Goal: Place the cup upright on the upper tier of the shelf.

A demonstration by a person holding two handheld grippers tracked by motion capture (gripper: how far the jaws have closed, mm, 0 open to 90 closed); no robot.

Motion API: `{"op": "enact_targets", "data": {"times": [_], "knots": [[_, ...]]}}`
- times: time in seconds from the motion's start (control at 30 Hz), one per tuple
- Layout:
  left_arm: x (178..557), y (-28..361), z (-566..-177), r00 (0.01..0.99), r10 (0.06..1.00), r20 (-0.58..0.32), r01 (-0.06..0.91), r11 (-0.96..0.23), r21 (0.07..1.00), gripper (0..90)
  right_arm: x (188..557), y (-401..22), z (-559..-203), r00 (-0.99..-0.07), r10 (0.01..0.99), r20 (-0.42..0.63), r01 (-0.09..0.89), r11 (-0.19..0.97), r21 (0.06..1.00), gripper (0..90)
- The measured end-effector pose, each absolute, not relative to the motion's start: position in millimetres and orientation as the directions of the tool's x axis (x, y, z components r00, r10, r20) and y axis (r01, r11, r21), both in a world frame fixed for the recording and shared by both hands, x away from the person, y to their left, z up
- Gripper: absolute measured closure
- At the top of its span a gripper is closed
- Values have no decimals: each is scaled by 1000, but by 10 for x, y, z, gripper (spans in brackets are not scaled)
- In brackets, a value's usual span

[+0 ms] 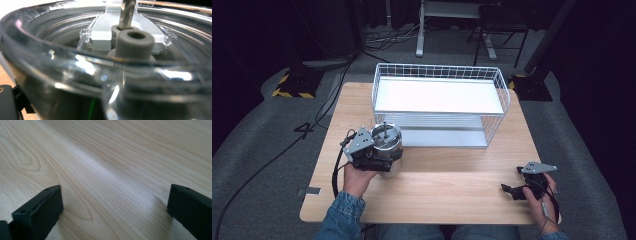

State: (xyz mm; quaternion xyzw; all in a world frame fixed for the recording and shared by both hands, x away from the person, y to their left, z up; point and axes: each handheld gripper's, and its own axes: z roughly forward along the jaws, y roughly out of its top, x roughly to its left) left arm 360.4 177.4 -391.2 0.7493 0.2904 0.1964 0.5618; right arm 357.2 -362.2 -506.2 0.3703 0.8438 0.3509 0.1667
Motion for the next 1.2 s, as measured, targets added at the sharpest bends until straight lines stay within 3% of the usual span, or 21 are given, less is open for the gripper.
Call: {"op": "enact_targets", "data": {"times": [1.2], "knots": [[3998, 1077, -2539, 793, 610, 1, 145, -191, 971, 36, 3587, -3628, -5064, -671, 742, -5, 519, 474, 711, 4]]}}
